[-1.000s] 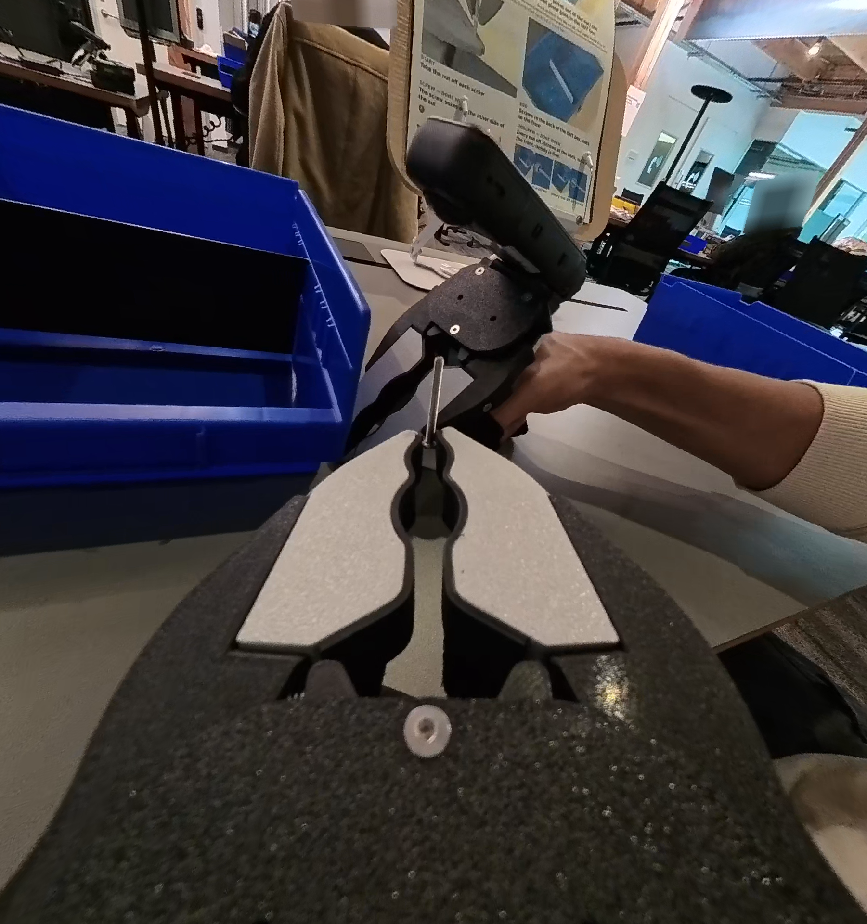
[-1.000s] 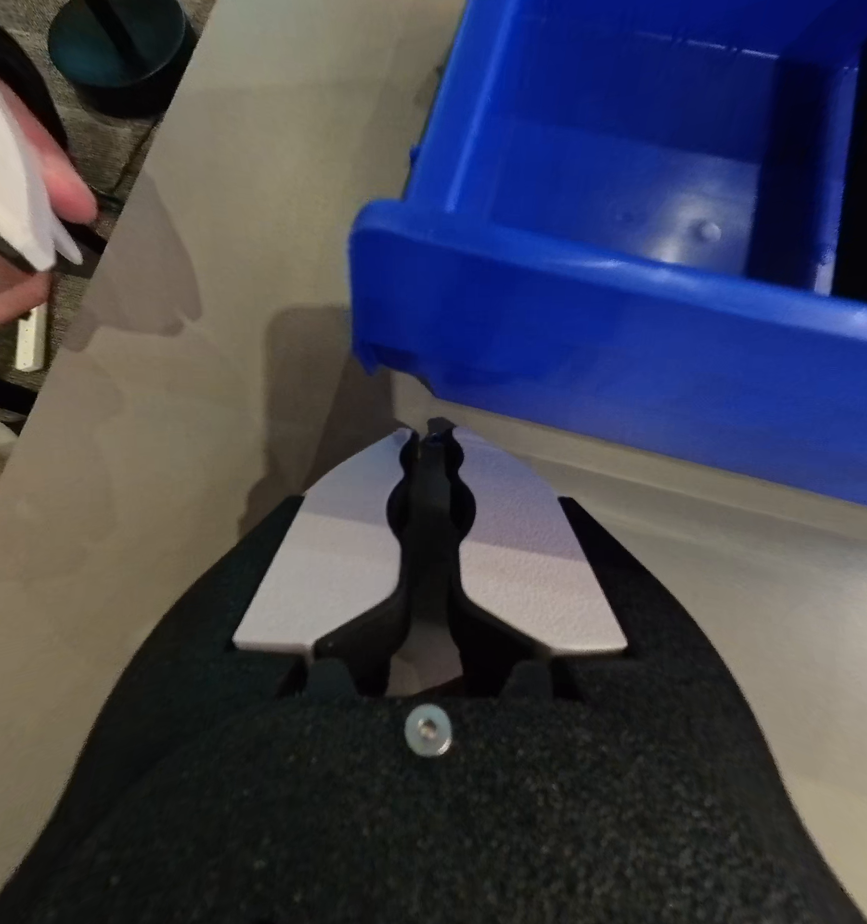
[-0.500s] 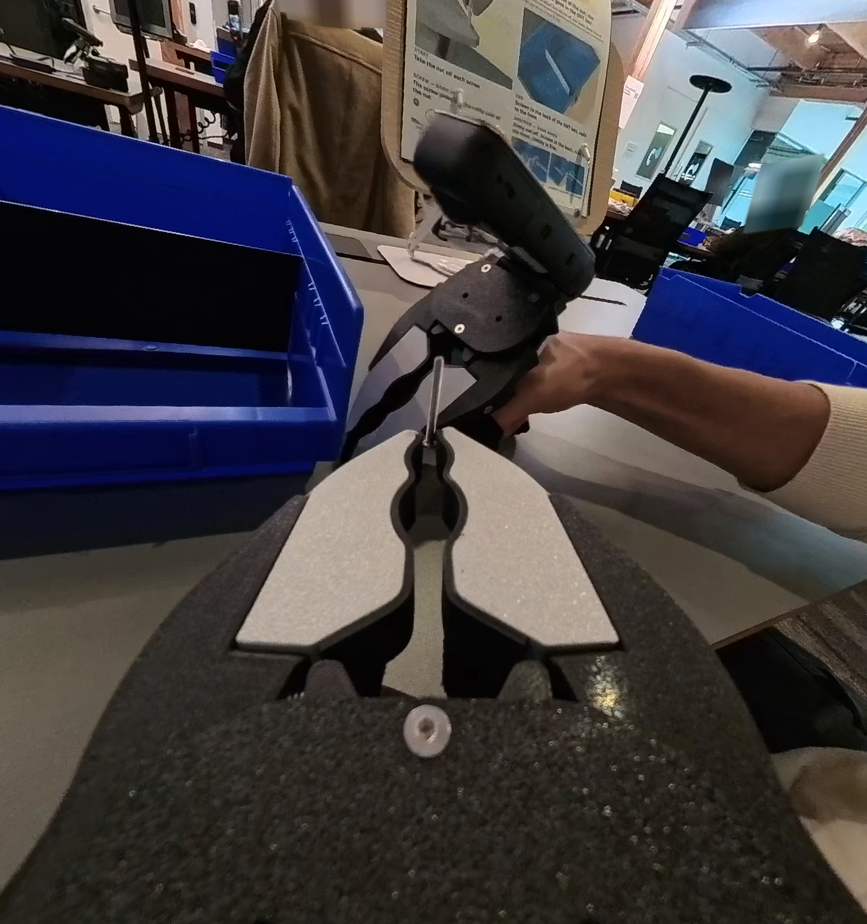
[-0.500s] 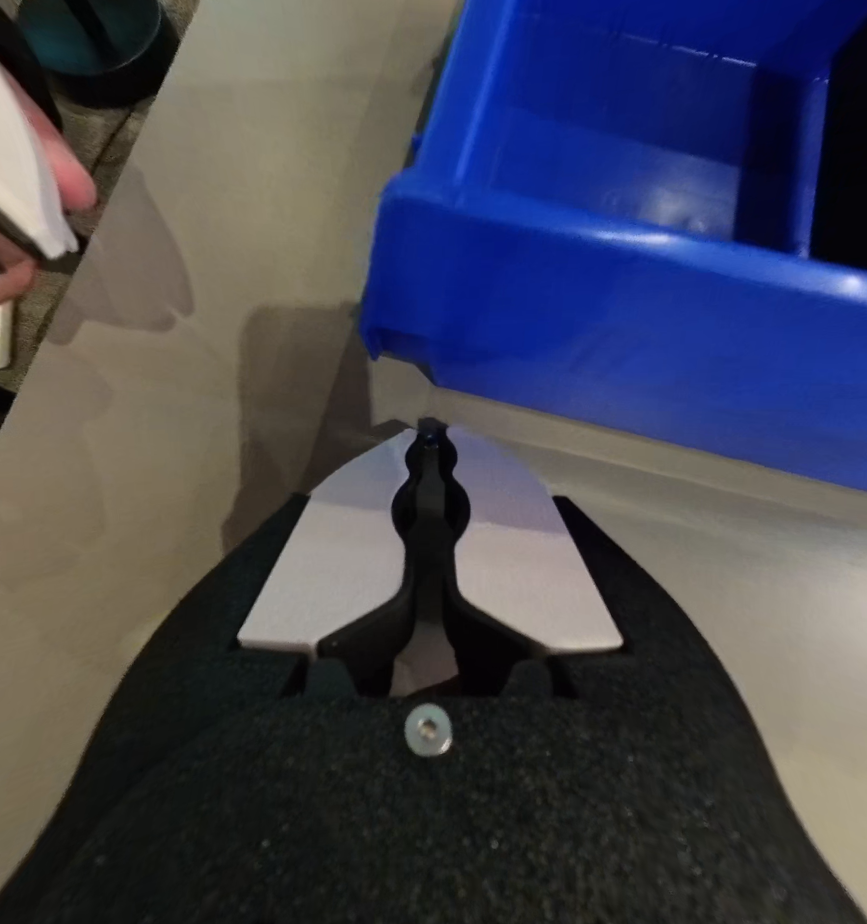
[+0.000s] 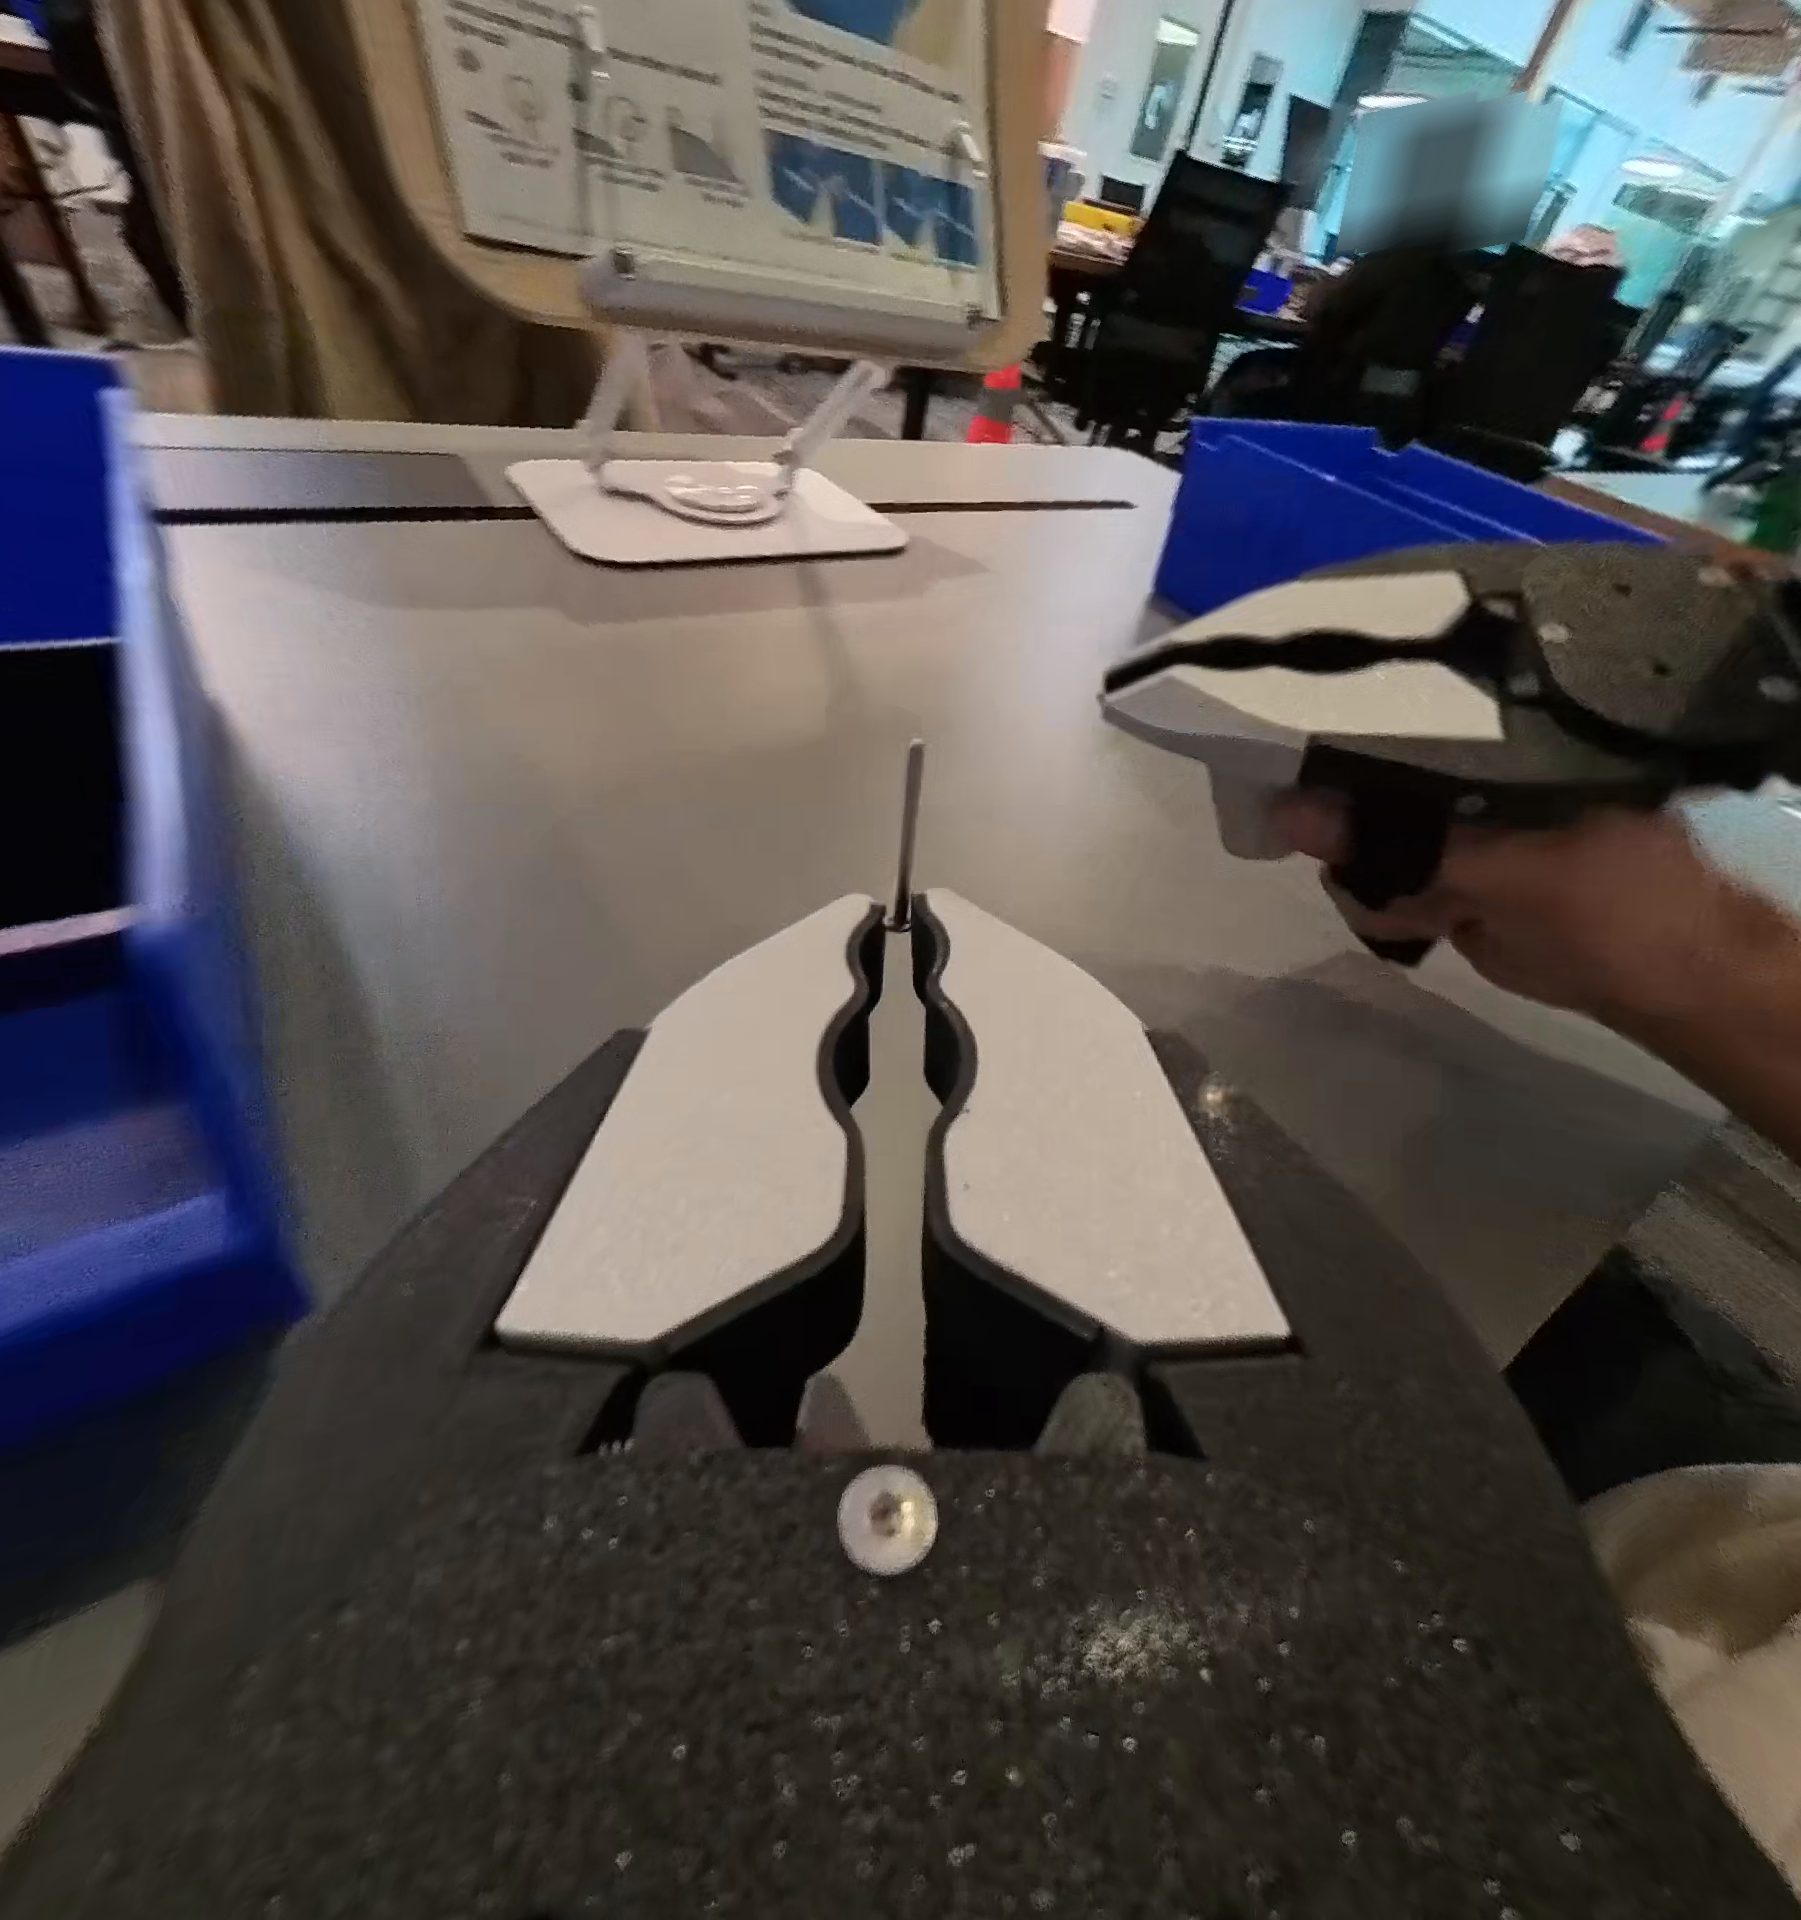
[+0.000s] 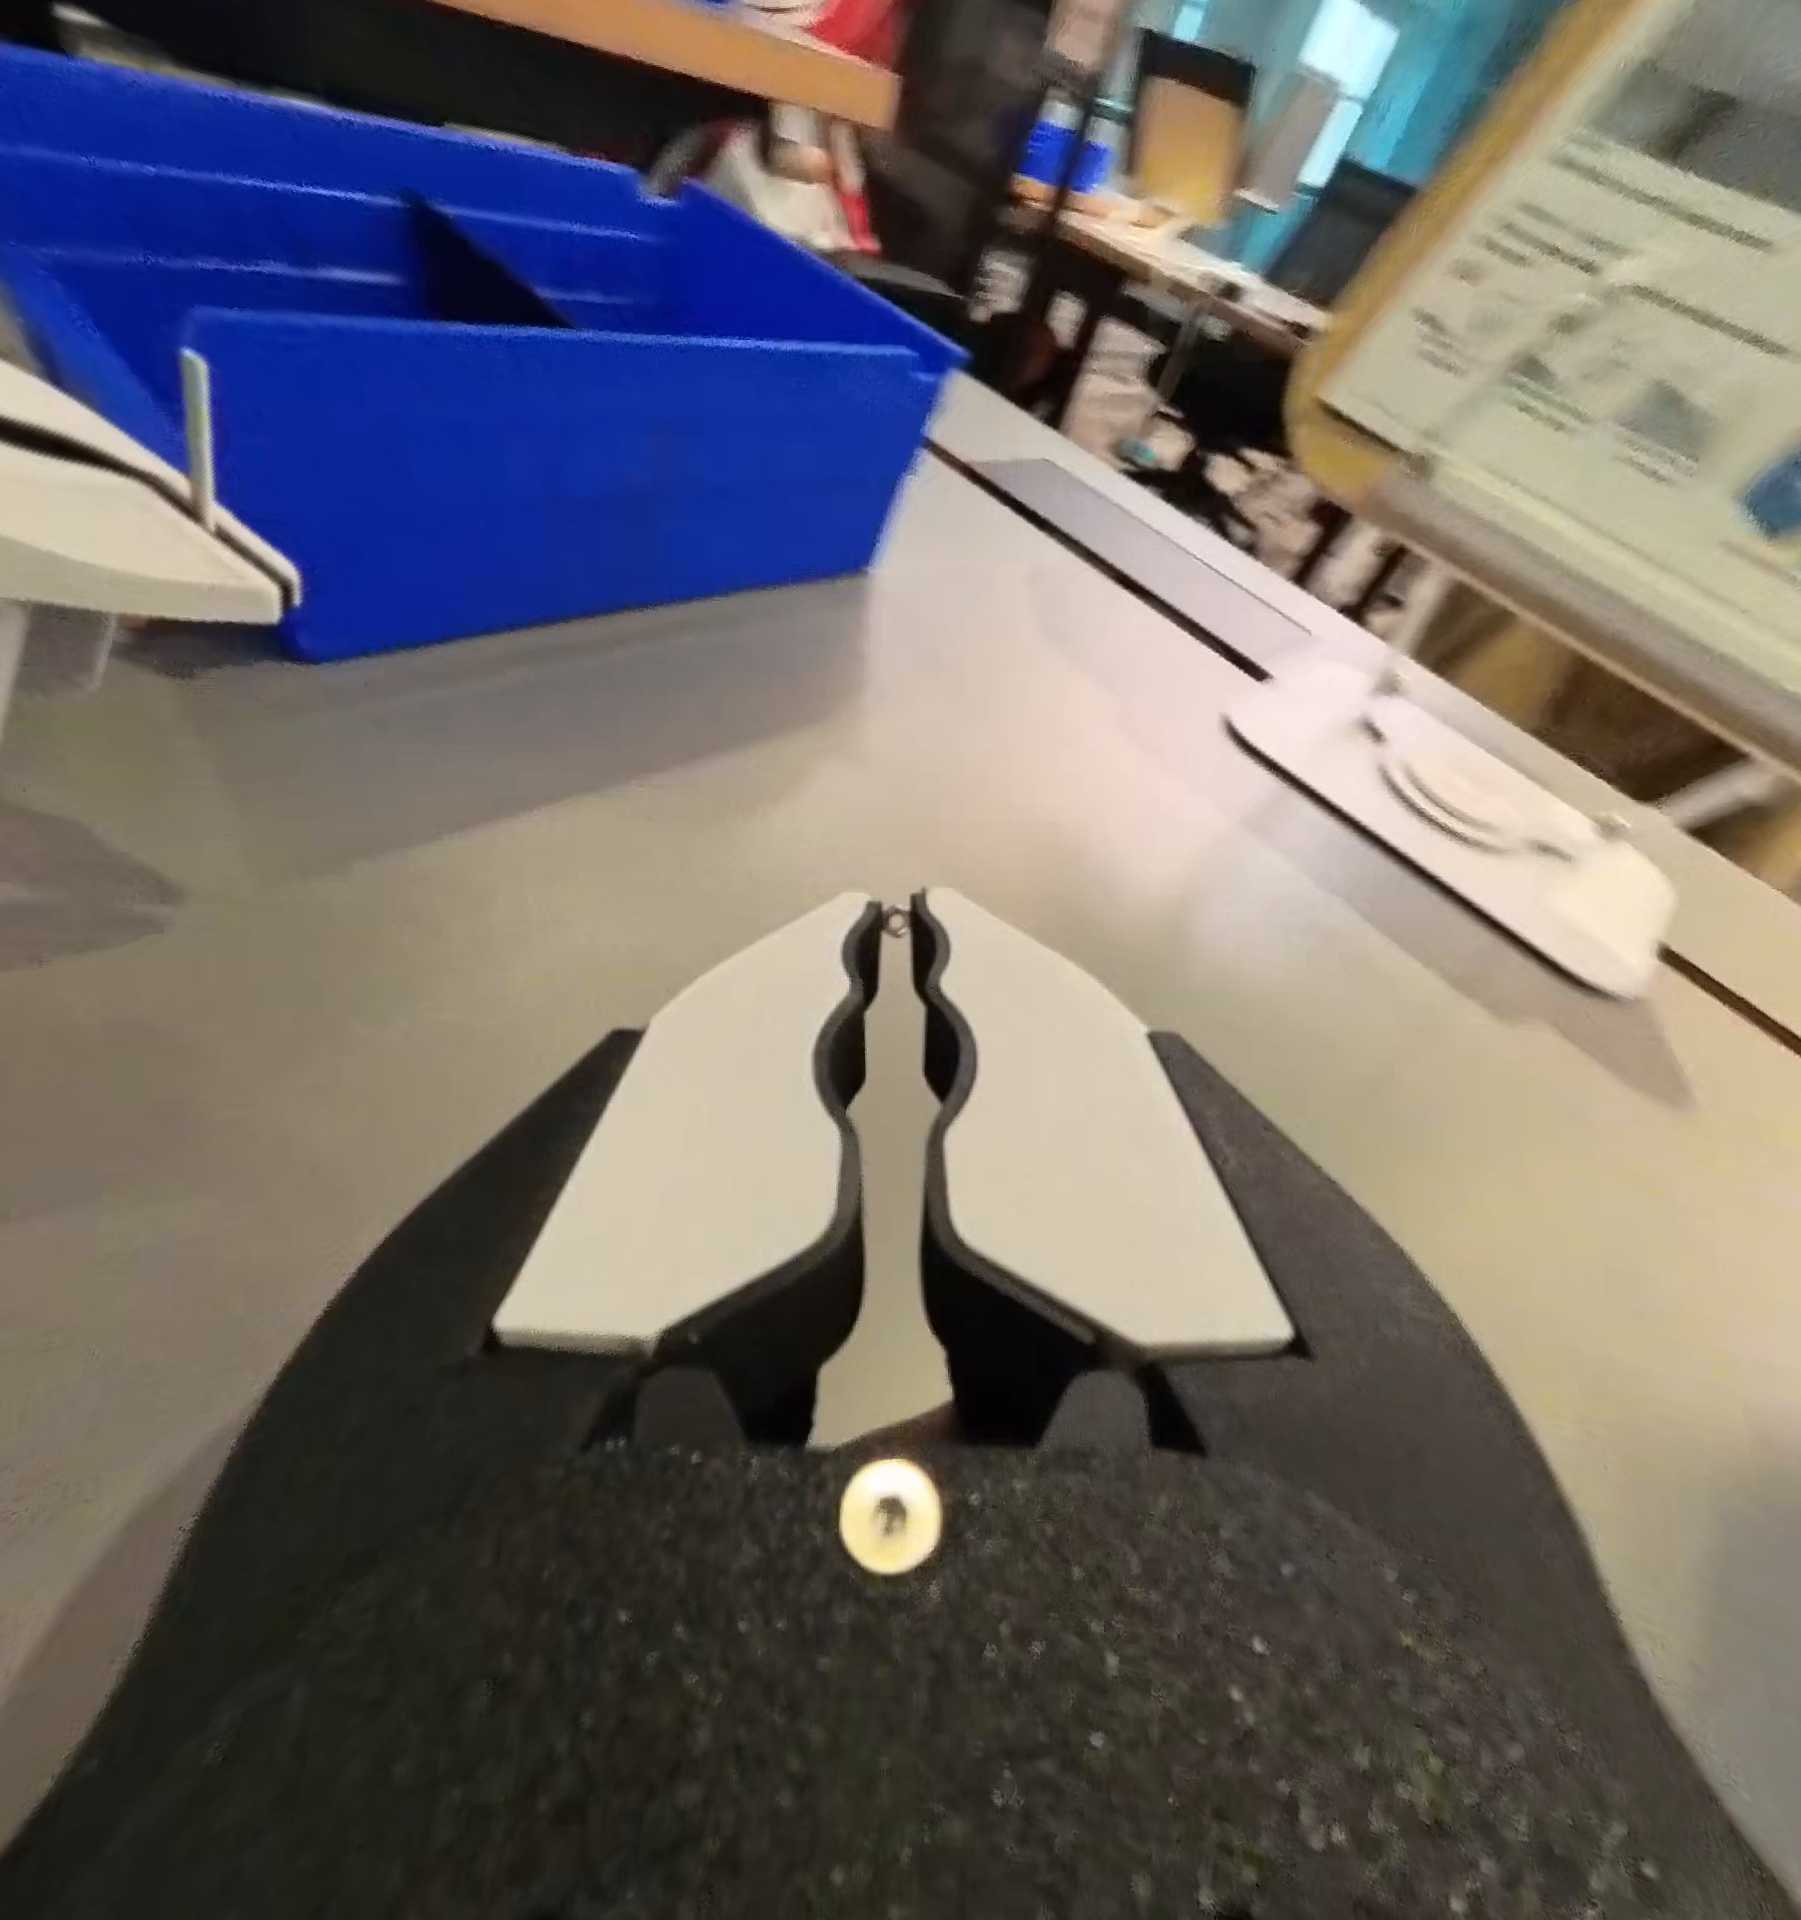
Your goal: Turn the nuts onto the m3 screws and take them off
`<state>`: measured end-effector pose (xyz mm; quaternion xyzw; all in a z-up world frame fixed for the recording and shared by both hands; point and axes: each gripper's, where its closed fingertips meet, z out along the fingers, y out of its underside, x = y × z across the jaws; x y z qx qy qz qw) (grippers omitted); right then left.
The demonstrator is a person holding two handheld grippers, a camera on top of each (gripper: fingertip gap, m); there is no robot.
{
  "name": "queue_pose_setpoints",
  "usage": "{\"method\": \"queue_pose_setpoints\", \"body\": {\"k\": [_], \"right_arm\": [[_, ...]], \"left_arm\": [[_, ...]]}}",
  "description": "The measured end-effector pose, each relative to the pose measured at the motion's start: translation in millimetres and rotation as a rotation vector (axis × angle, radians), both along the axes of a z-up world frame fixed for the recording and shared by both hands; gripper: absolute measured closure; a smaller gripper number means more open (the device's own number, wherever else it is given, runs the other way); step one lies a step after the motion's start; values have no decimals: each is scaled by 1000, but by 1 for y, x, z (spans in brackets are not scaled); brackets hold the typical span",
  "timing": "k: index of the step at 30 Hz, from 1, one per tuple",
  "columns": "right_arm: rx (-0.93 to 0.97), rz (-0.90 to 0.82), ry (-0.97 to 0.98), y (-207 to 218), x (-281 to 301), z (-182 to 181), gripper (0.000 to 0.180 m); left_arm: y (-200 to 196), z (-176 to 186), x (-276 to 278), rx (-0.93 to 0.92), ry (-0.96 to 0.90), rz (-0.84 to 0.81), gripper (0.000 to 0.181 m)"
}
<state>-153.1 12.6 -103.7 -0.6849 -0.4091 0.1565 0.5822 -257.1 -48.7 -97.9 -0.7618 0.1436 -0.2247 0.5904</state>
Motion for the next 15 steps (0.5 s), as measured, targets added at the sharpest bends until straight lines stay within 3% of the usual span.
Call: {"method": "queue_pose_setpoints", "body": {"k": [4,8,11,15], "right_arm": [[-14,-133,40,-8,46,-4,175],[-35,-117,68,-12,68,-1,175],[-65,115,141,-23,67,25,175],[-201,491,87,-43,59,45,175]], "left_arm": [[13,-6,43,-18,-16,-108,176],[19,-11,77,-24,21,-249,176],[19,-12,106,-29,96,-483,177],[25,-8,135,23,186,-712,177]]}}
